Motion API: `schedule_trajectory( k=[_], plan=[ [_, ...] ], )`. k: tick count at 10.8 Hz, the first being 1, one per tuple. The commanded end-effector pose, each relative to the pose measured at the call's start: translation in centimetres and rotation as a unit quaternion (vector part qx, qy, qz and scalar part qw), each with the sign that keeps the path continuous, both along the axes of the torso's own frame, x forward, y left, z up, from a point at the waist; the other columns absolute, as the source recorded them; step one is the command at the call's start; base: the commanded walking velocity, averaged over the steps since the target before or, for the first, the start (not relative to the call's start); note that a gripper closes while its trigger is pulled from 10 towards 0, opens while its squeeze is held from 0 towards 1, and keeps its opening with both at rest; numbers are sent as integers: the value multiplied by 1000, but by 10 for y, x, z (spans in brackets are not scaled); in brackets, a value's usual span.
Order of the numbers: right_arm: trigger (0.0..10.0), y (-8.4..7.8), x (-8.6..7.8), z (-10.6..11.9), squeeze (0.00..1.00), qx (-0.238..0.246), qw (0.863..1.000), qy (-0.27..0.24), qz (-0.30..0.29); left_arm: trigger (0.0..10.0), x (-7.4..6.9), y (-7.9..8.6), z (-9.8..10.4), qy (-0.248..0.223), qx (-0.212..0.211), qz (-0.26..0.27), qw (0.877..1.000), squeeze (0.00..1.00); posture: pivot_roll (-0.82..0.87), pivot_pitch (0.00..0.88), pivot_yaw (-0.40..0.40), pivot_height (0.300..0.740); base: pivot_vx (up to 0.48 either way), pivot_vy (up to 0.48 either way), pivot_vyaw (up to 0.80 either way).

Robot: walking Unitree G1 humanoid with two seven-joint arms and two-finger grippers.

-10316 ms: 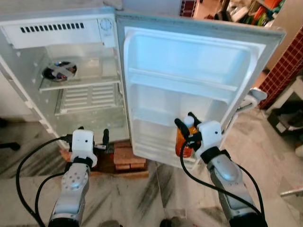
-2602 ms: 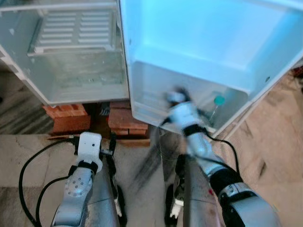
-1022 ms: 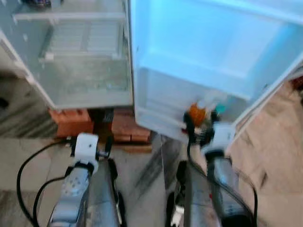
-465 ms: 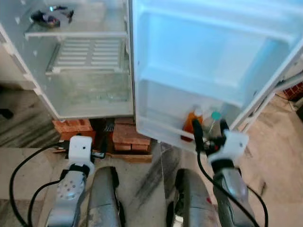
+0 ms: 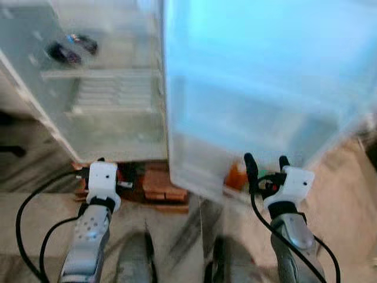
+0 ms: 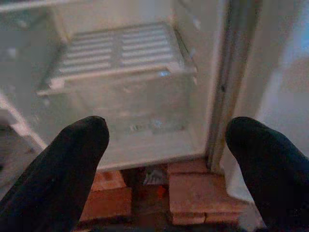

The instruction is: Restocking fridge

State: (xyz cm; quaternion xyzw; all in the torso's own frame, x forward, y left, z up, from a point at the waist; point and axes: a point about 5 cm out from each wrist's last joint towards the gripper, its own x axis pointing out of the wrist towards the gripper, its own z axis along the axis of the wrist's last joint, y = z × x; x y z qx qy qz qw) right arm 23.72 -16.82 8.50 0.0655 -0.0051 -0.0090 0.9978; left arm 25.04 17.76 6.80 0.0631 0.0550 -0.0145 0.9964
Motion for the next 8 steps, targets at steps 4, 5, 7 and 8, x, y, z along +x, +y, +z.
schedule_trajectory(
  k=[4, 5, 7, 8],
  plan=[
    [10000, -1, 0, 0, 0, 10, 1000, 10, -1, 10000, 2, 1, 0, 1, 5, 11, 1000, 0, 99, 60, -23, 740, 0, 0, 0],
    [10000, 1, 0, -4, 0, 13, 1000, 24, 4, 10000, 1, 0, -1, 4, 7, 10, 1000, 0, 98, 61, -21, 740, 0, 0, 0],
    [10000, 3, -3, -10, 0, 5, 999, 35, 16, 10000, 2, -1, -3, 8, 7, 8, 1000, 0, 97, 63, -22, 740, -154, 0, 0],
    [10000, 2, -4, -11, 0, 4, 999, 39, 22, 10000, 3, -2, -3, 8, 8, 7, 1000, 0, 95, 65, -22, 740, -311, 0, 0]
  ],
)
